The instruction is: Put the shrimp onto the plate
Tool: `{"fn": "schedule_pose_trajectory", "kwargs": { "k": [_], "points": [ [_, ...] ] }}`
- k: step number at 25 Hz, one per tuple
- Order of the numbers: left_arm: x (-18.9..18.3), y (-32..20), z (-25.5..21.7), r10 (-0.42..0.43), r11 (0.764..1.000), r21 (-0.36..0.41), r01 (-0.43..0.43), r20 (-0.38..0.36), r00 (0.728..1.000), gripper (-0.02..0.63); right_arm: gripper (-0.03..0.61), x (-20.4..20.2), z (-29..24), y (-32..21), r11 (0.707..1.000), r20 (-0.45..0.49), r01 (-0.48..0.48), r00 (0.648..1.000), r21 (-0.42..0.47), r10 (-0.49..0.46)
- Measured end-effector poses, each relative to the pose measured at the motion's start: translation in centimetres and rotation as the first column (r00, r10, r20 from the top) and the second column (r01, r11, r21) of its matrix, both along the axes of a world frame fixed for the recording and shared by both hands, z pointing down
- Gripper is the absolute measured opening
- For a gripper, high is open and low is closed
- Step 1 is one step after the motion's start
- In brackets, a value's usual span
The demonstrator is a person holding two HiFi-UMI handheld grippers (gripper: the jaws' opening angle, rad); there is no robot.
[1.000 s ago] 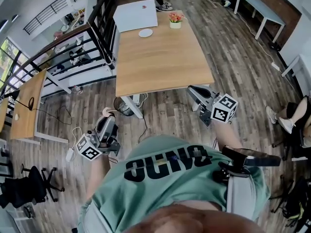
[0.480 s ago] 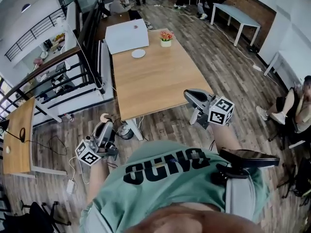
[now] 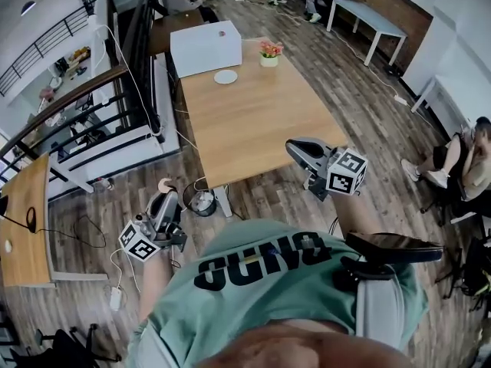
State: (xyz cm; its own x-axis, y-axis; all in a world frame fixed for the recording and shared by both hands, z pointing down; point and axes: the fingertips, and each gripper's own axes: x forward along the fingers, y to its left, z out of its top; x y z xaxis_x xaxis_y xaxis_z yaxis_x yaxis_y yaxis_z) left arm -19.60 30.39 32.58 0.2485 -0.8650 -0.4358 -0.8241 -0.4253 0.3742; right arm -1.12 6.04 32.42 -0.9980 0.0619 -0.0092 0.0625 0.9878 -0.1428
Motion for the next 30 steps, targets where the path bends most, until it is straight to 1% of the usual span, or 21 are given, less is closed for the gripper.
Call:
{"fn": "schedule_pose_trajectory", "kwargs": {
  "k": [3, 8, 10, 13, 15, 18, 20, 23, 27, 30],
  "points": [
    [-1.3, -0.3, 0.7, -0.009, 1.000, -0.002, 0.009, -0.019, 1.000, 0.054, 0.006, -1.7, 0.3, -0.2, 1.000, -0.015, 0.015, 1.000, 0.002, -0.015],
    [-2.6, -2.3, 1.7, -0.045, 0.998, -0.034, 0.044, -0.025, 0.999, 0.054, 0.006, -3.9, 1.1, -3.2, 0.999, -0.013, 0.044, 0.999, -0.016, -0.044],
    [-3.3, -3.8, 1.8, -0.068, 0.997, -0.046, 0.067, -0.023, 0.997, 0.054, 0.006, -4.9, 1.5, -5.0, 0.997, -0.005, 0.065, 0.998, -0.029, -0.065],
    [-3.5, -7.6, 1.4, -0.105, 0.993, -0.051, 0.105, 0.001, 0.995, 0.054, 0.006, -6.1, 2.3, -9.3, 0.993, 0.019, 0.110, 0.994, -0.038, -0.109],
    [-3.2, -10.6, 0.4, -0.132, 0.990, -0.048, 0.132, 0.001, 0.991, 0.054, 0.006, -6.8, 2.4, -12.7, 0.989, 0.032, 0.140, 0.990, -0.044, -0.138],
    [-1.3, -15.0, -1.0, -0.156, 0.987, -0.045, 0.156, 0.008, 0.988, 0.054, 0.006, -6.7, 1.6, -17.9, 0.982, 0.058, 0.183, 0.982, -0.041, -0.180],
    [-0.3, -18.4, -1.5, -0.178, 0.982, -0.058, 0.179, 0.021, 0.984, 0.054, 0.006, -6.4, 1.1, -22.0, 0.979, 0.074, 0.201, 0.978, -0.045, -0.197],
    [0.9, -22.6, -1.7, -0.224, 0.971, -0.079, 0.225, 0.030, 0.974, 0.054, 0.006, -6.4, 2.0, -26.8, 0.968, 0.090, 0.243, 0.967, -0.066, -0.237],
    [2.1, -25.6, -1.4, -0.264, 0.957, -0.118, 0.267, 0.040, 0.964, 0.054, 0.006, -6.7, 3.8, -30.7, 0.955, 0.088, 0.272, 0.961, -0.121, -0.263],
    [2.4, -27.1, -1.2, -0.285, 0.945, -0.155, 0.289, 0.045, 0.957, 0.054, 0.006, -7.6, 4.5, -31.8, 0.941, 0.095, 0.302, 0.952, -0.152, -0.291]
  ]
}}
